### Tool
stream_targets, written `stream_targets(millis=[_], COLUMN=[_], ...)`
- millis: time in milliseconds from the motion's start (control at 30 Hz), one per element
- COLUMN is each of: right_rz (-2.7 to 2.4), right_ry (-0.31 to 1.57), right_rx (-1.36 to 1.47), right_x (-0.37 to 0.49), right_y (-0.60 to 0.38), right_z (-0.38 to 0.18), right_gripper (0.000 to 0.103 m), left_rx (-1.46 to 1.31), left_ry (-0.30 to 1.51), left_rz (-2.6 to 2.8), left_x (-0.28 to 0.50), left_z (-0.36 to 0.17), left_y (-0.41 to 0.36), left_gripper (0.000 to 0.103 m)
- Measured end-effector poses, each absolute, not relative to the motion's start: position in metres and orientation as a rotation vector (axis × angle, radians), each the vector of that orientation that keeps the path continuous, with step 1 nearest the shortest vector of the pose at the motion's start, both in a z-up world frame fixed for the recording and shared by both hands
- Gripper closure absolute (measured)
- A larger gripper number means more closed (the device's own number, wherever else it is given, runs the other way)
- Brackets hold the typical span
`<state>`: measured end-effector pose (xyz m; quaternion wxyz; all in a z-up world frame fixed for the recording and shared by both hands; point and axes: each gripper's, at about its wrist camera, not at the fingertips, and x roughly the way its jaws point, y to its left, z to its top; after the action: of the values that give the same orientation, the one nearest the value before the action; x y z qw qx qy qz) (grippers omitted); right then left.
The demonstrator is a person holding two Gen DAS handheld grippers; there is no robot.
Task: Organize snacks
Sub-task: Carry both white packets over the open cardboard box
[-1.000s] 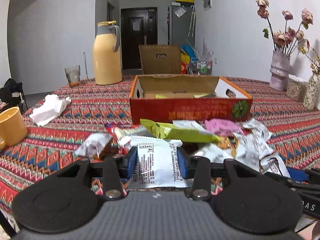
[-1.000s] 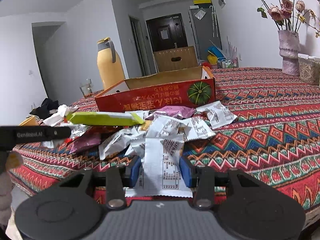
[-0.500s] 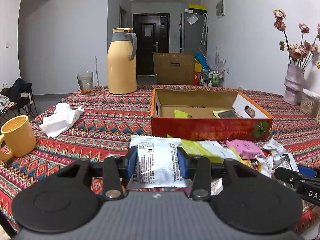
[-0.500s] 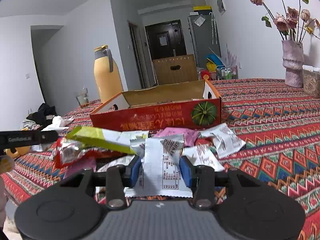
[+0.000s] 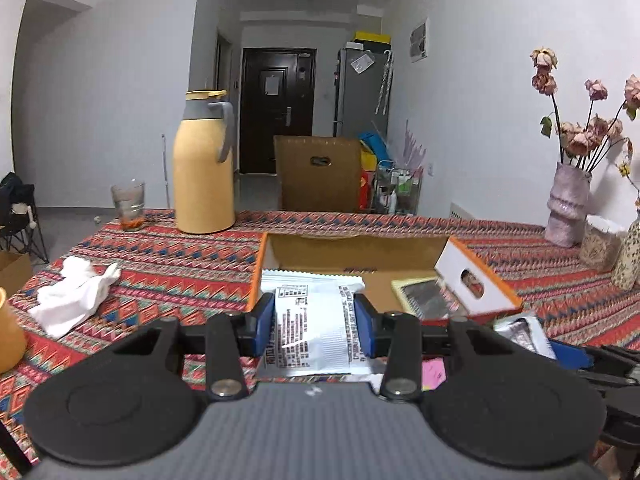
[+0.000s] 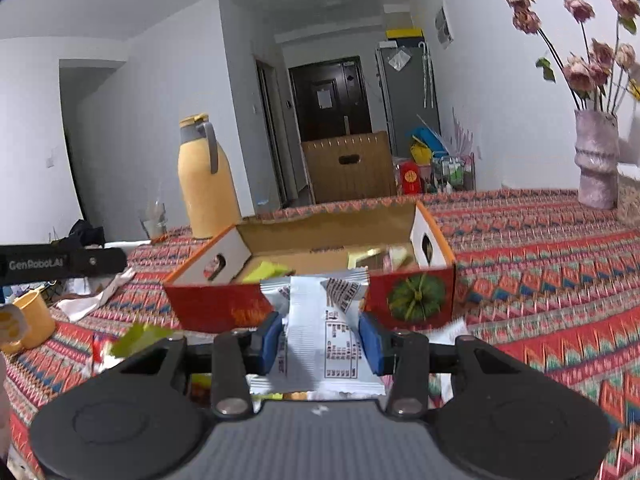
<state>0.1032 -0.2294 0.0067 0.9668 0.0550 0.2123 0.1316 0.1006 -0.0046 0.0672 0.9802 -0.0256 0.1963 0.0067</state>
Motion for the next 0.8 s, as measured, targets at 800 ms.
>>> stream_targets(millis=[800], right_rz=[0.198], right_ry=[0.415], right_rx=[0.102], right_x=[0.248], right_y=[-0.218], right_z=[0.032], right_gripper=[0.061], left_rx=[-0.12], left_ry=[0.398], left_rz=[0.084], left_x=[0.234], left_z=[0.076], left_y=[-0.022], left_gripper=[0.061])
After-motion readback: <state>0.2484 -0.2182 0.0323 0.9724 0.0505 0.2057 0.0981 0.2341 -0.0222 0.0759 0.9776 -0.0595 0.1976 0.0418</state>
